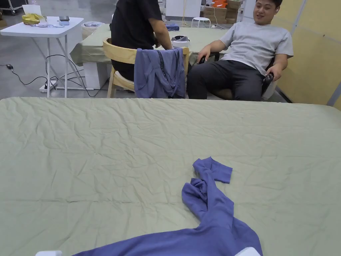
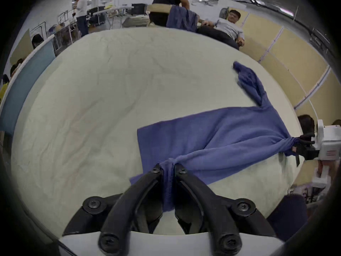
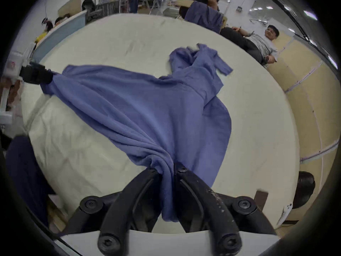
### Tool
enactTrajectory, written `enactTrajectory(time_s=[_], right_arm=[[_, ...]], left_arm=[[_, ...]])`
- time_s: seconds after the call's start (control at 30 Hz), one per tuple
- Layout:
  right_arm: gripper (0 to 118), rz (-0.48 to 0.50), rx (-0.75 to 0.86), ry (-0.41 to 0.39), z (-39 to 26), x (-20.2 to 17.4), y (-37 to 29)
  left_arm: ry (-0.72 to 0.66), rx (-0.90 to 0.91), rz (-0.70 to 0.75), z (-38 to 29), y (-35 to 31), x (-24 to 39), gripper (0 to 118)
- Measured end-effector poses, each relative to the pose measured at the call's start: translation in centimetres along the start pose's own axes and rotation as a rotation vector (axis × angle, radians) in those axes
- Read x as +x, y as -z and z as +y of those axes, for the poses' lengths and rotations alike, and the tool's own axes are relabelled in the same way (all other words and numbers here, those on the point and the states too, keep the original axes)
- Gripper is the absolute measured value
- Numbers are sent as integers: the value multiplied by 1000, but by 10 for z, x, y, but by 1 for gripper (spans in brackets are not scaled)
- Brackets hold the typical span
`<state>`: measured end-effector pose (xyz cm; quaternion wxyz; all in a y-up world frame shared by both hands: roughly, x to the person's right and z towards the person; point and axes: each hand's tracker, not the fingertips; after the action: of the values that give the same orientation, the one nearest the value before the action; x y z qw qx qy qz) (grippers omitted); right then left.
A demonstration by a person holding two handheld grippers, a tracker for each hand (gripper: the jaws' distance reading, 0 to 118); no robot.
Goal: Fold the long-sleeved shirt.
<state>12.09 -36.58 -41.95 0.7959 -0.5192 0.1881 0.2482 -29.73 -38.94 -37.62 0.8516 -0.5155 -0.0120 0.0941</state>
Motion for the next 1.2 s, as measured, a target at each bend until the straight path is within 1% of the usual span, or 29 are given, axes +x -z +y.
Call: enactTrajectory(time_s=[0.1, 0.17, 0.23, 0.27, 0.3, 0.33, 0.37, 0.4, 0.43, 0.47, 0.5, 0.57, 0.6, 0.67, 0.7, 0.73, 0.77, 0.8, 0.83, 0.9, 0.93, 0.97, 1.0, 1.07, 1.1, 1.13, 1.2], right_arm=[[16, 39, -47, 33, -20, -13, -5], [16, 54, -61, 107, -33, -11, -1], [17, 74, -49, 156, -41, -10, -4], [25, 80, -21, 178, -43, -8, -8], [59, 80, 24, 195, -45, -3, -14], [89, 60, 47, 208, -47, 0, -22], [115, 23, 67, 225, -50, 1, -35], [118, -15, 108, 253, -54, 3, -49], [116, -19, 189, 294, -57, 6, -71], [113, -48, 260, 310, -60, 8, -90], [115, -31, 324, 342, -66, 8, -107], [118, 13, 397, 412, -78, 7, -133], [117, 36, 415, 454, -84, 6, -143], [107, 72, 436, 507, -98, 2, -160], [101, 90, 442, 527, -106, -3, -166], [91, 90, 442, 538, -111, -7, -170], [52, 82, 436, 544, -116, -12, -171], [3, 66, 437, 571, -123, -17, -172], [2, 62, 421, 569, -129, -22, -171], [2, 102, 401, 550, -134, -27, -170], [2, 109, 402, 558, -135, -28, -170], [2, 114, 400, 560, -131, -25, -169], [2, 122, 397, 557, -129, -25, -168], [2, 128, 394, 555, -125, -27, -166], [2, 130, 396, 560, -122, -23, -165], [2, 135, 396, 564, -120, -23, -163], [2, 158, 390, 580, -117, -22, -160]], left_arm=[[-22, -67, 36, -21, -3, 2, 8], [-37, -67, 22, -25, -8, 3, 8], [-40, -73, 29, -25, -13, 5, 10], [-55, -78, 16, -24, -17, 5, 18], [-64, -72, 12, -23, -22, 5, 53], [-64, -50, 26, -23, -31, 7, 87], [-46, 31, 69, -24, -45, 11, 114], [-26, 136, 83, -26, -63, 15, 118], [-5, 237, 104, -29, -86, 19, 115], [14, 316, 74, -31, -105, 27, 114], [23, 334, 71, -35, -120, 32, 114], [20, 333, 52, -47, -144, 40, 114], [14, 324, 35, -54, -154, 45, 114], [-24, 267, 5, -70, -168, 53, 107], [-50, 247, -11, -80, -175, 57, 103], [-78, 245, -22, -88, -181, 60, 97], [-92, 226, -44, -95, -182, 65, 68], [-93, 203, -63, -100, -181, 65, 5], [-111, 189, -110, -102, -180, 68, 4], [-98, 145, -137, -94, -176, 68, 3], [-108, 168, -133, -87, -174, 60, 3], [-113, 186, -122, -75, -169, 55, 8], [-122, 207, -99, -61, -163, 50, 35], [-92, 219, -59, -29, -139, 35, 100], [-88, 212, -67, -13, -121, 27, 118], [-84, 224, -69, 0, -105, 20, 115], [-74, 128, -8, 25, -58, 7, 113]])
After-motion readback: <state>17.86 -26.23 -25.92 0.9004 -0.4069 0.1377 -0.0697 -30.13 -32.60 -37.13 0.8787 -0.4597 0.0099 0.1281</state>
